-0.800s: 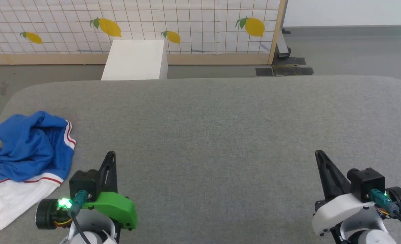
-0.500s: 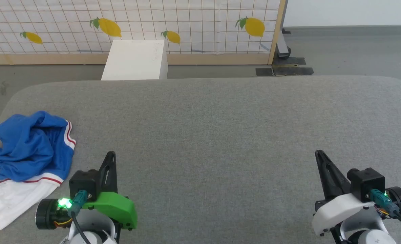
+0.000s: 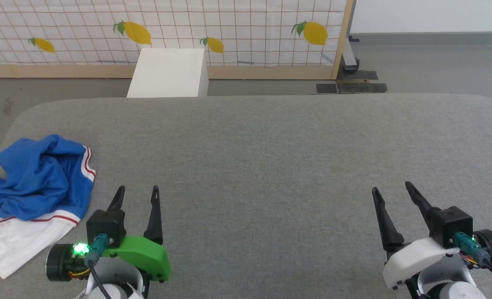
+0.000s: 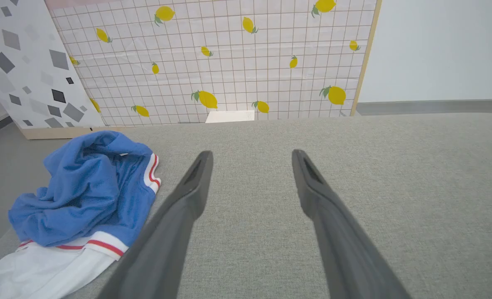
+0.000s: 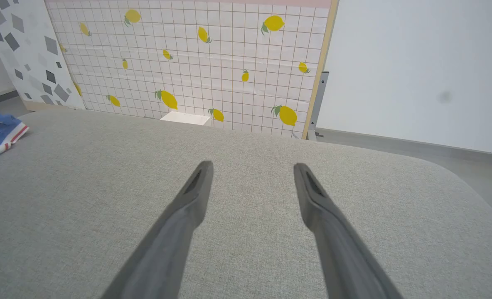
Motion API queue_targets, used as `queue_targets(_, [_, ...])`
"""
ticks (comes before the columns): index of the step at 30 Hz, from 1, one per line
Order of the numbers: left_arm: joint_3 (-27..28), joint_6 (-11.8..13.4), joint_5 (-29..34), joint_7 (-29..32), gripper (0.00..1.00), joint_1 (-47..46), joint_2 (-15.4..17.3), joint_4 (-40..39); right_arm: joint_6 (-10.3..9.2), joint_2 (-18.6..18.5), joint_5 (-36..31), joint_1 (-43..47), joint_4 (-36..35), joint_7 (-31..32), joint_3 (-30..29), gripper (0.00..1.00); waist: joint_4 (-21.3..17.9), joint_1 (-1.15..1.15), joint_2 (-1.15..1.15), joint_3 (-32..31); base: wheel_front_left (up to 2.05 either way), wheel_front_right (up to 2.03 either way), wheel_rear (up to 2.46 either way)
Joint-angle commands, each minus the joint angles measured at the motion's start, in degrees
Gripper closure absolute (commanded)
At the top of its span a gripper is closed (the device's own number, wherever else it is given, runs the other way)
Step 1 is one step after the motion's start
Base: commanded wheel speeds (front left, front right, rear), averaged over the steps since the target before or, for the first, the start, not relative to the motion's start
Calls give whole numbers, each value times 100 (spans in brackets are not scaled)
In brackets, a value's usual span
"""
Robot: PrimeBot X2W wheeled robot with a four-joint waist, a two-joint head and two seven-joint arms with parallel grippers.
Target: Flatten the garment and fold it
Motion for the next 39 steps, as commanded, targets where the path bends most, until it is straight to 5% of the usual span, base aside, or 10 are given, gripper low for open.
queue_targets(1, [-2,73,-37,-59,0,-14,-2,26,-1,1,50,-12,23,-46,4,0,33,0,0,0,0,0,0])
queue_targets(39, [53,529,-379,-474,0,248,79,25,-4,6,357,-131,272,-375,243,0,1119,0,0,-18,0,0,0])
